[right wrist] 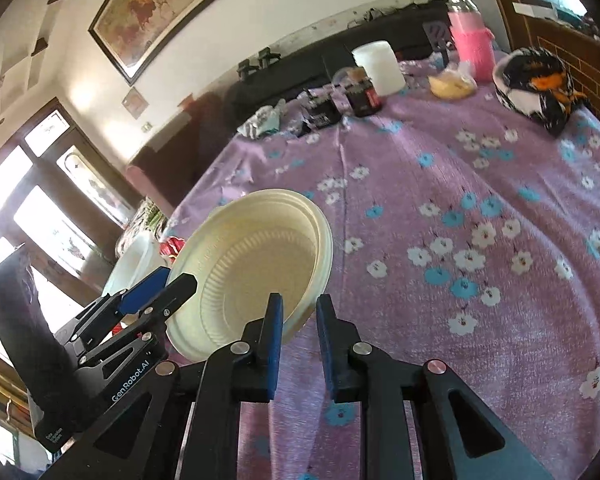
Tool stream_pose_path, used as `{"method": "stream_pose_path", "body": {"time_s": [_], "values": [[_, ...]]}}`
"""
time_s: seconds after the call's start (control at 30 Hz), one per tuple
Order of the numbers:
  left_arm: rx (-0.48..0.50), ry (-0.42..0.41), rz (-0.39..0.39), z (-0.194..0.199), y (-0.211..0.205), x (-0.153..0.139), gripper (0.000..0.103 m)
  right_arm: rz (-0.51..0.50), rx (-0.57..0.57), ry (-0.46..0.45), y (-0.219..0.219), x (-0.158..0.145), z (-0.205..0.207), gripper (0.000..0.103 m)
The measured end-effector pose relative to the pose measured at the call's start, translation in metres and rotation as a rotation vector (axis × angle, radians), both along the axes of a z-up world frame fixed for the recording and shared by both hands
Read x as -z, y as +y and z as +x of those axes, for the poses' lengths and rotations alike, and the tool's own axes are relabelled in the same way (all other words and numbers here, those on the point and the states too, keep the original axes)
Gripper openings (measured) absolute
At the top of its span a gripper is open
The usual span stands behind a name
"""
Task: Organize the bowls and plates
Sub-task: 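Carry the cream bowl over the stack and lower it onto the white bowl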
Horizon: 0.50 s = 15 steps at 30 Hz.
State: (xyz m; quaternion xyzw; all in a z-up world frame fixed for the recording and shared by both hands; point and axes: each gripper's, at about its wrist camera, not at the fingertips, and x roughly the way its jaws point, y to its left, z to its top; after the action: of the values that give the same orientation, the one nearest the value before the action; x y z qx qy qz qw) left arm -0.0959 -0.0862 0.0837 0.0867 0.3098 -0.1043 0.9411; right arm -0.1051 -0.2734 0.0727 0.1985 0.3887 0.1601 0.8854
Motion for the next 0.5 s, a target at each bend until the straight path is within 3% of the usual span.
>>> {"method": "stream_pose_path", "body": {"time_s": [0.5], "values": [[-0.087, -0.091, -0.057, -0.015, 0.051, -0.041, 0.032, -0.023, -0.068, -0.117, 0.043, -0.058, 0.005, 0.019]]}}
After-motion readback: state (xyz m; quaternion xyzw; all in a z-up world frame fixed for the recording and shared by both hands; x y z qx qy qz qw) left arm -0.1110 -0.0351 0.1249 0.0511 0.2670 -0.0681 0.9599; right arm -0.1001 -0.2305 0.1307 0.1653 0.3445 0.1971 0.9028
